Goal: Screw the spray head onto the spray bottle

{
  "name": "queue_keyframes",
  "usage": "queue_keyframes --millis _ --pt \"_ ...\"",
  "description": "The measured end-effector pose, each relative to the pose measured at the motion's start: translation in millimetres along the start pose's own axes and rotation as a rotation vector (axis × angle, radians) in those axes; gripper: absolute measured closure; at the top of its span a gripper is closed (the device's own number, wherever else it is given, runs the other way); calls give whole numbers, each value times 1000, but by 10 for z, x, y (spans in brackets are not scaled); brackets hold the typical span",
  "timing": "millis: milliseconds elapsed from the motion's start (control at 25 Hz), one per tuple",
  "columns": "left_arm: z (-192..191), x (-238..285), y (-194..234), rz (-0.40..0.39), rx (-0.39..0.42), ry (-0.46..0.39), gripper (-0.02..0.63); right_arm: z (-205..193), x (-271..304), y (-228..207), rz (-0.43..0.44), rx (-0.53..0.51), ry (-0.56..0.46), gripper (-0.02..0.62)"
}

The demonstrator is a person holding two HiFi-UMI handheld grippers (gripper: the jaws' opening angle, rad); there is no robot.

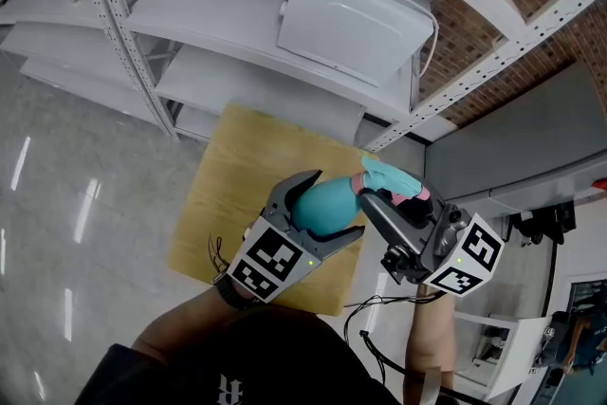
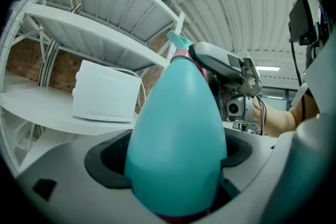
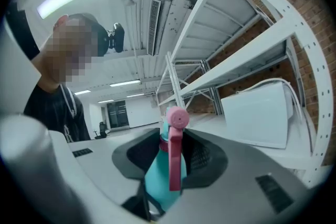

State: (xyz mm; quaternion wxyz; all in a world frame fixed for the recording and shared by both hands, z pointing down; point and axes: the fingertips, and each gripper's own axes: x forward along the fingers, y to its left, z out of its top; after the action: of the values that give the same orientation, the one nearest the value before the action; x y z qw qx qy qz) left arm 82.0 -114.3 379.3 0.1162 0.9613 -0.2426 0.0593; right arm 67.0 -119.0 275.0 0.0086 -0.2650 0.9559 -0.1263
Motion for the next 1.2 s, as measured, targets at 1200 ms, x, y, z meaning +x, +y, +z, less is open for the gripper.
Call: queue_keyframes --millis 1200 --pt "-72 76 148 79 11 52 149 -43 60 -199 -250 145 125 469"
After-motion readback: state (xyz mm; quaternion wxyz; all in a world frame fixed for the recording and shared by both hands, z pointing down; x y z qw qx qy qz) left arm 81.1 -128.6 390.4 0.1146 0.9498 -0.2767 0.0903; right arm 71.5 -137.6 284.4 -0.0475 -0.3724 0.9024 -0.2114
